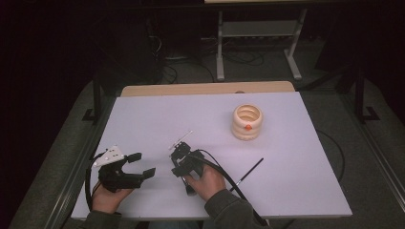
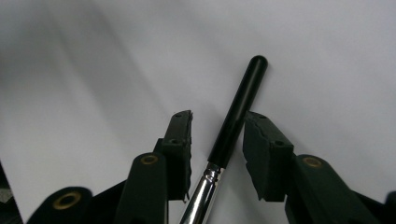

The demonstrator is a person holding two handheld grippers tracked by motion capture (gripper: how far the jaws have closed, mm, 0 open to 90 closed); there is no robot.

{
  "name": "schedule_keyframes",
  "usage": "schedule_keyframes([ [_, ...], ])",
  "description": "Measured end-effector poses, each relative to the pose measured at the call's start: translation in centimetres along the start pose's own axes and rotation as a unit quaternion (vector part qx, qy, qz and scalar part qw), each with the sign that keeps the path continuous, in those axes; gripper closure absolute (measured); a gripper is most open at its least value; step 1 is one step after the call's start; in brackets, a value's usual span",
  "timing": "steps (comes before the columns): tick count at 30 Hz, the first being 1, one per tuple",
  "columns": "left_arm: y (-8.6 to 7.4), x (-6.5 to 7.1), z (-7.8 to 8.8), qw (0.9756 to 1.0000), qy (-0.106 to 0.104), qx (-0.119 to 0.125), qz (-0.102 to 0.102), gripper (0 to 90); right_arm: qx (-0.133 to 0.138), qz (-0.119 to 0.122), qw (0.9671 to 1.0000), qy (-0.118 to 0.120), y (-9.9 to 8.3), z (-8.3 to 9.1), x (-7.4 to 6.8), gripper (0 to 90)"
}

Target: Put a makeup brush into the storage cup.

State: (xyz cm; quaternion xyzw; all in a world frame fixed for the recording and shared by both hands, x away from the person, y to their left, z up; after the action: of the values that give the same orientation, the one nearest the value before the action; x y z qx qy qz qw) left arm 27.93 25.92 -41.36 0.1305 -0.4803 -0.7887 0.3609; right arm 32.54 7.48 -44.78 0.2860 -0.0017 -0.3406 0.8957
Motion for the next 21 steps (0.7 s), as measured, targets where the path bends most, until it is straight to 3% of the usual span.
schedule_keyframes([
  [8, 0.0, 0.0, 0.0, 1.0000, 0.000, 0.001, 0.002, 17.2, -0.009, -0.002, 0.9998, -0.016, -0.2, -0.8, -0.1, 66.4],
  [13, 0.0, 0.0, -0.1, 1.0000, 0.000, 0.001, 0.001, 17.2, -0.017, -0.006, 0.9991, -0.039, -0.5, -1.4, -0.5, 70.5],
  [18, 0.0, 0.0, -0.1, 1.0000, 0.000, -0.001, 0.000, 17.2, -0.005, -0.003, 0.9980, -0.063, -0.7, -1.5, -0.8, 73.5],
  [19, 0.0, 0.0, -0.1, 1.0000, 0.001, -0.001, -0.001, 17.2, 0.002, 0.006, 0.9967, -0.080, -0.9, -1.6, -1.1, 75.8],
  [21, 0.0, 0.1, -0.2, 1.0000, 0.001, 0.001, 0.001, 17.2, 0.005, 0.008, 0.9965, -0.083, -0.9, -1.7, -1.2, 78.5],
])
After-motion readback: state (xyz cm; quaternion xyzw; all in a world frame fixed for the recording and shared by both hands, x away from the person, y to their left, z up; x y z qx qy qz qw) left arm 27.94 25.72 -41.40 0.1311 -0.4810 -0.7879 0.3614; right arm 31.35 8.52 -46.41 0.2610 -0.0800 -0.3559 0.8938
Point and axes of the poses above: each handheld gripper's, and its own axes: z roughly backward along the jaws, y roughly out of its top, x roughly to its right, the point moved 4 cm from there along -z, roughly forward along the jaws
